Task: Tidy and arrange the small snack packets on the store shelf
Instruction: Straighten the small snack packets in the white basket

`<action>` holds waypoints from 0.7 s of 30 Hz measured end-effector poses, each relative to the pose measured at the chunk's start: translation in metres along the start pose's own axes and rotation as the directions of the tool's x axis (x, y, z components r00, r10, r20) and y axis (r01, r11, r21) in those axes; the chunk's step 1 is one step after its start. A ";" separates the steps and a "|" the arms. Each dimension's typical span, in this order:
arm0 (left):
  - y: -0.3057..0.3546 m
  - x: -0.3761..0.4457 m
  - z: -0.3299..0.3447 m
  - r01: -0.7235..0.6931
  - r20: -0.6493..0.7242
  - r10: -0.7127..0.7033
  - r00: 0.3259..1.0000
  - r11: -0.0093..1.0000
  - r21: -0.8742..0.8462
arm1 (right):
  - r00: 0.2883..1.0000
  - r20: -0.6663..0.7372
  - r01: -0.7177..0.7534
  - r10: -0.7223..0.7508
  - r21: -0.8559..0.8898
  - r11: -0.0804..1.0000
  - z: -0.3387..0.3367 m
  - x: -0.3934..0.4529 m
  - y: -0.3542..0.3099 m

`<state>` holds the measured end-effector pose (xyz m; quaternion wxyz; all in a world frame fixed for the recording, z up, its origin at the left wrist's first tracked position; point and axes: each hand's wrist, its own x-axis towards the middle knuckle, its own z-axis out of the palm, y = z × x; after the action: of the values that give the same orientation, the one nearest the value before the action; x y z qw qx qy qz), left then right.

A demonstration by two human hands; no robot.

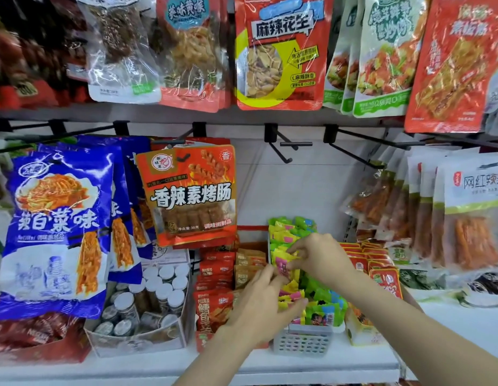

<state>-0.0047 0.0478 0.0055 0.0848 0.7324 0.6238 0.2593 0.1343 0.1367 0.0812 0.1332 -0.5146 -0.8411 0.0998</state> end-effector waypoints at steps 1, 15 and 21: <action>0.000 0.000 0.001 0.004 -0.006 -0.004 1.000 1.000 -0.012 | 1.000 -0.002 0.012 -0.012 0.012 1.000 -0.001 0.001 0.001; -0.013 0.010 0.005 -0.067 -0.002 0.067 0.998 0.997 -0.042 | 0.994 0.100 0.034 -0.033 -0.006 0.999 -0.015 0.019 0.015; -0.014 0.010 0.009 -0.122 -0.073 0.129 0.989 0.988 0.092 | 0.994 0.106 0.054 -0.033 -0.197 0.979 0.004 0.018 0.010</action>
<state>-0.0115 0.0622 -0.0061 0.0114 0.7624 0.5901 0.2652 0.1335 0.1572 0.0770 0.0399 -0.5011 -0.8636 0.0383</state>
